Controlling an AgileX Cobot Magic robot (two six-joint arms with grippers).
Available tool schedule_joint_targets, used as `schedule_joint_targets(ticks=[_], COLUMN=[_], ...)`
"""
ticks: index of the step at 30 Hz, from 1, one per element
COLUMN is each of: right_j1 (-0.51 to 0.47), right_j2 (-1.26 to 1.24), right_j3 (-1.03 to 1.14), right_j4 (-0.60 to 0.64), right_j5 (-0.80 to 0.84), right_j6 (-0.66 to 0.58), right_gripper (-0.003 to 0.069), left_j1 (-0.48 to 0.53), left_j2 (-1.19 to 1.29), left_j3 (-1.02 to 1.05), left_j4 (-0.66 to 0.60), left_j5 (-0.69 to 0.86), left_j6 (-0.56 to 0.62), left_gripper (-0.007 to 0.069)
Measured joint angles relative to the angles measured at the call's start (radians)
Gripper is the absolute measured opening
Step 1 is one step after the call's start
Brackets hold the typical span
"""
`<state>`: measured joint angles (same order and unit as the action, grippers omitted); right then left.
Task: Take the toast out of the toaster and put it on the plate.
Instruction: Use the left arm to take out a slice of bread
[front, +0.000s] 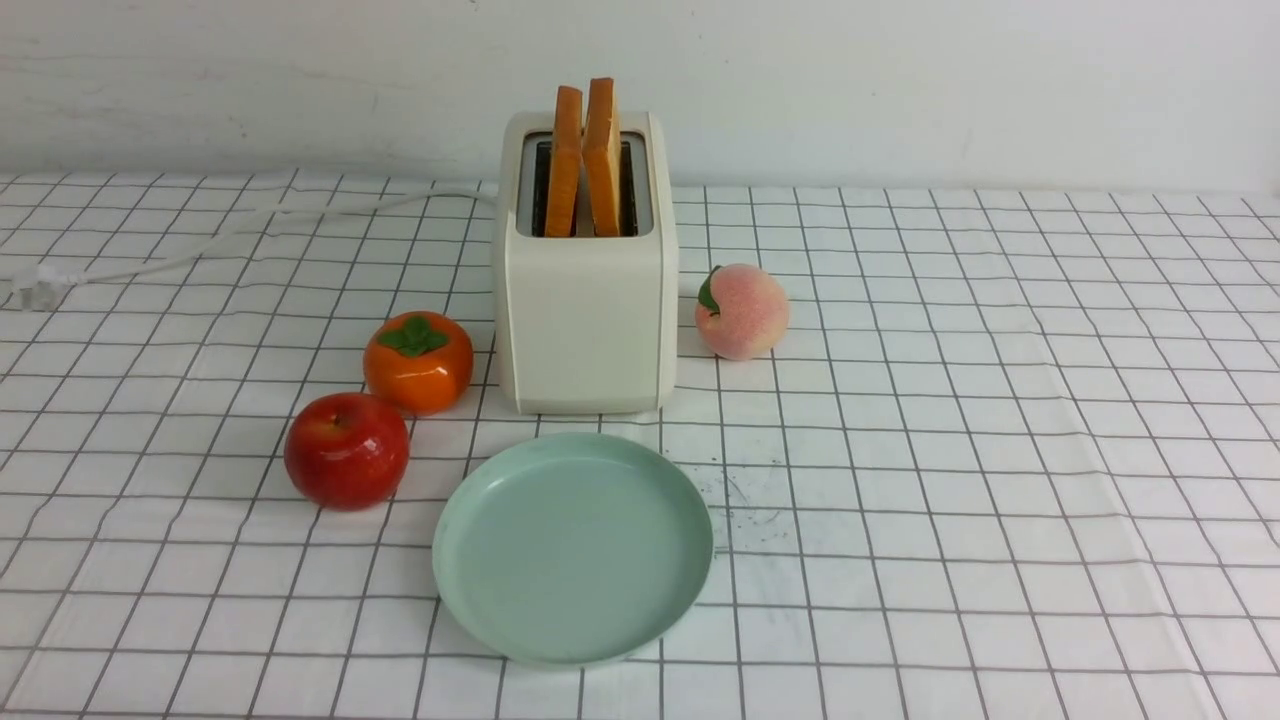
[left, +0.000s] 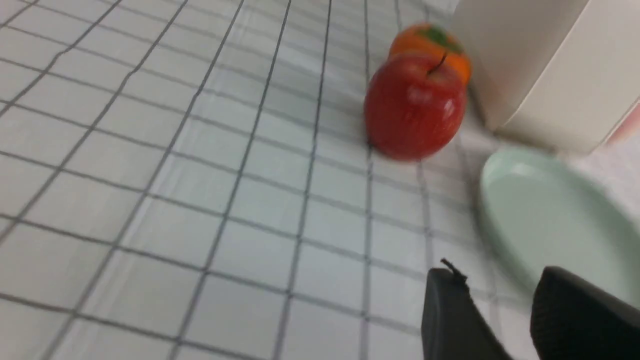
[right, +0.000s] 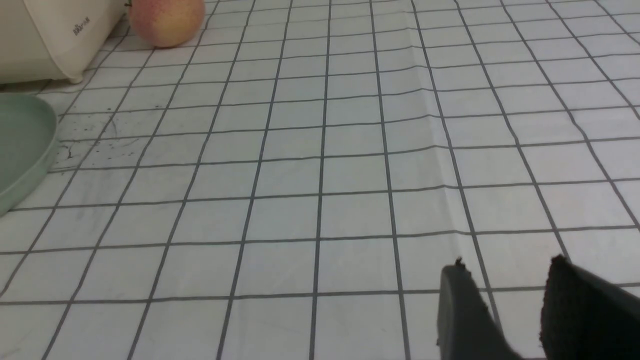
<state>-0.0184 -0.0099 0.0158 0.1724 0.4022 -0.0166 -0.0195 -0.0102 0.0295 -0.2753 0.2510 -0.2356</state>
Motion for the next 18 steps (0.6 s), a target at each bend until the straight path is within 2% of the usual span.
schedule_joint_targets(ticks=[2, 3, 5, 10, 12, 15, 16, 18], right_j1=[0.0, 0.0, 0.0, 0.0, 0.0, 0.0, 0.0, 0.0], right_j2=[0.0, 0.0, 0.0, 0.0, 0.0, 0.0, 0.0, 0.0], right_j3=[0.0, 0.0, 0.0, 0.0, 0.0, 0.0, 0.0, 0.0], right_j4=[0.0, 0.0, 0.0, 0.0, 0.0, 0.0, 0.0, 0.0], right_j5=[0.0, 0.0, 0.0, 0.0, 0.0, 0.0, 0.0, 0.0], right_j6=[0.0, 0.0, 0.0, 0.0, 0.0, 0.0, 0.0, 0.0], right_gripper=[0.024, 0.024, 0.024, 0.024, 0.024, 0.024, 0.024, 0.024], left_j1=[0.0, -0.001, -0.001, -0.001, -0.001, -0.001, -0.001, -0.001], left_j2=[0.0, 0.0, 0.0, 0.0, 0.0, 0.034, 0.034, 0.129], left_j3=[0.0, 0.0, 0.0, 0.0, -0.01, -0.115, -0.124, -0.239], left_j4=[-0.081, -0.195, -0.316, -0.451, -0.478, -0.462, -0.462, -0.417], left_j5=[-0.045, -0.098, -0.159, -0.27, -0.236, -0.115, -0.107, 0.001], left_j6=[-0.057, -0.129, -0.191, -0.224, -0.223, -0.163, -0.163, -0.096], left_gripper=[0.0239, 0.0239, 0.0239, 0.0237, 0.022, 0.0125, 0.0118, 0.0038])
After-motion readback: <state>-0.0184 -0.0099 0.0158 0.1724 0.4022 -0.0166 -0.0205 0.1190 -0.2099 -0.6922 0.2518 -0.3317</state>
